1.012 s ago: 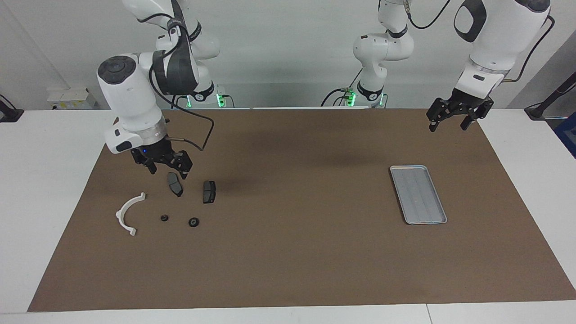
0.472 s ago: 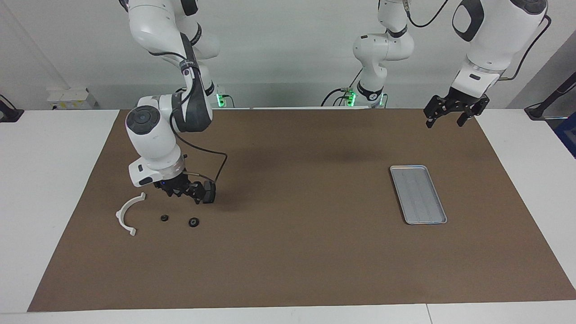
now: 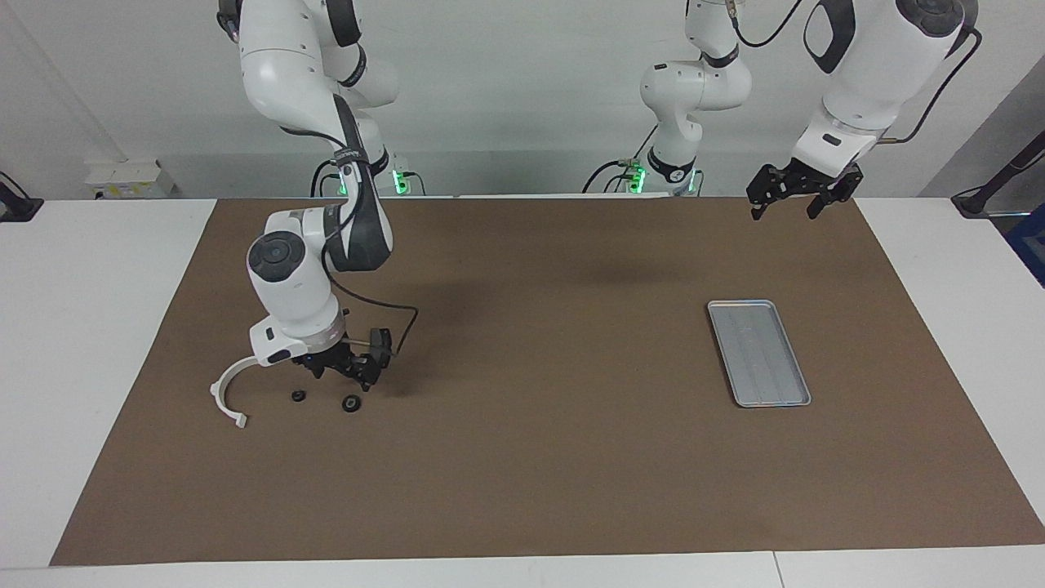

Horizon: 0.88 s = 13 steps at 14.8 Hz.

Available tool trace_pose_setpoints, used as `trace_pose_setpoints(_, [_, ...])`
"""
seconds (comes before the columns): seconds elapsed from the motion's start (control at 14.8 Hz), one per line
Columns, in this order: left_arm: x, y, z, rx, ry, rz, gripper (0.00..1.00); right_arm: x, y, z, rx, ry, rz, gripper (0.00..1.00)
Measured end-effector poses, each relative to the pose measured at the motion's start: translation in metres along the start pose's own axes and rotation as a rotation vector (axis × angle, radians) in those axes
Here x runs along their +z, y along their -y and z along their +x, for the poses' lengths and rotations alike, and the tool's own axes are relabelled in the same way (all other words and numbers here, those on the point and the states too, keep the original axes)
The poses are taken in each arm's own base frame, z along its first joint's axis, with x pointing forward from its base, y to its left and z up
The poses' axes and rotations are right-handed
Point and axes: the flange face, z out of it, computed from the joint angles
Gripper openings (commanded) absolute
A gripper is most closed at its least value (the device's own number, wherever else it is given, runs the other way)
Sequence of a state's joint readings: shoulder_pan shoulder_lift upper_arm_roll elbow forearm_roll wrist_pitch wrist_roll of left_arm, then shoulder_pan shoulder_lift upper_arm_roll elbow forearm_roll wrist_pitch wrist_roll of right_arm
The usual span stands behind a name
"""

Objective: Pick bearing gear from pile to tray

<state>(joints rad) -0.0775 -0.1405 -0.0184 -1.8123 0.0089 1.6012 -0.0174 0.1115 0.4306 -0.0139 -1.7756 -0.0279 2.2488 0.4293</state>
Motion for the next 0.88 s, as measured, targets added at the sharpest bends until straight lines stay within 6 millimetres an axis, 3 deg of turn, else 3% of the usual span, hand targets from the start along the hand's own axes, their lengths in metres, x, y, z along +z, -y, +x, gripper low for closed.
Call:
trace_pose_setpoints(0.34, [0.011,-0.009,0.002,0.017,-0.068,0.001,1.00,0.031,0.002,0.002,0.053,-0.001,0.000,1.00])
trace_pose_setpoints(0.54, [0.020,-0.019,0.002,0.034,-0.089,0.001,1.00,0.030,0.003,0.005,0.067,-0.026,0.013,1.00])
trace_pose_setpoints(0.88, [0.018,-0.022,0.004,0.041,-0.106,0.001,1.00,0.041,0.004,0.009,0.079,-0.058,0.028,1.00])
